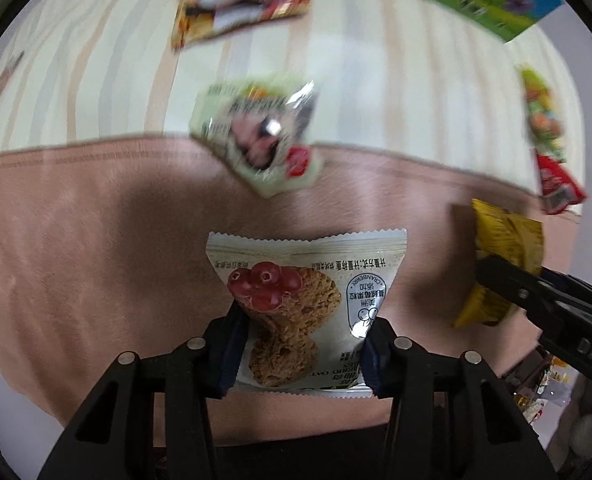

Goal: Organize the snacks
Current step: 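Carry both packets into the cardboard box and open both tools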

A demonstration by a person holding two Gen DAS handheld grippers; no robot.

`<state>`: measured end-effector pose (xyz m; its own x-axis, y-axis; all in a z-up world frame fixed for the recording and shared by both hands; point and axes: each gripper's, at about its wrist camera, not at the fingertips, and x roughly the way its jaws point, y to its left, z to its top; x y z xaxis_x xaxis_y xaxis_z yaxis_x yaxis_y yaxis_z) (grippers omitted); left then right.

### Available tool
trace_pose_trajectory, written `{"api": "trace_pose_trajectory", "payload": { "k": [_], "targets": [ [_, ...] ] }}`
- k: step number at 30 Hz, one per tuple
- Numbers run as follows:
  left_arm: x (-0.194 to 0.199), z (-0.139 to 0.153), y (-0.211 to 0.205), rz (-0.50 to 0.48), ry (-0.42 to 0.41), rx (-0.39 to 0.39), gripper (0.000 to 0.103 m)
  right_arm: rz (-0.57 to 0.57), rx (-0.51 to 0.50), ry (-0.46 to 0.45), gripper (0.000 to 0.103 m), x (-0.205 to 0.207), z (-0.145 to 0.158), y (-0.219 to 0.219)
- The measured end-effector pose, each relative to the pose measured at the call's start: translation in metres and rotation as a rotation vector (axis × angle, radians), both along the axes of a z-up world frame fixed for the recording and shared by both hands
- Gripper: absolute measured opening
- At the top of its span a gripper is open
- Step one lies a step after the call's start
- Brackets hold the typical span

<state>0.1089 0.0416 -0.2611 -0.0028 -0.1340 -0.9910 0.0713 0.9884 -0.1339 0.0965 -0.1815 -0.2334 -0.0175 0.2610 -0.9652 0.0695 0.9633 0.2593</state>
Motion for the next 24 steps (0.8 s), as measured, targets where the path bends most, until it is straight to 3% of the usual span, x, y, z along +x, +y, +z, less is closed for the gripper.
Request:
{"api": "trace_pose_trajectory", "payload": {
  "k": [7, 12, 19, 24],
  "targets": [
    [0.024, 0.081, -0.009, -0.041, -0.113, -0.114, 0.045, -0.038, 0.098, -0.094, 0.053, 0.018, 0.061, -0.018],
    [0.075, 0.146, -0.019, -0.052, -0.217, -0.196, 0.045, -0.064, 0.152, -0.189, 0.053, 0.052, 0.119, -0.035],
    [0.170, 0.208, -0.039, -0.078, -0.359, -0.164, 0.045, -0.081, 0.143, -0.336, 0.053, 0.152, 0.183, -0.031],
    [0.250, 0.209, -0.052, -0.084, -0.326, -0.131, 0.045, -0.068, 0.087, -0.372, 0.053, 0.235, 0.195, -0.027]
  ]
}}
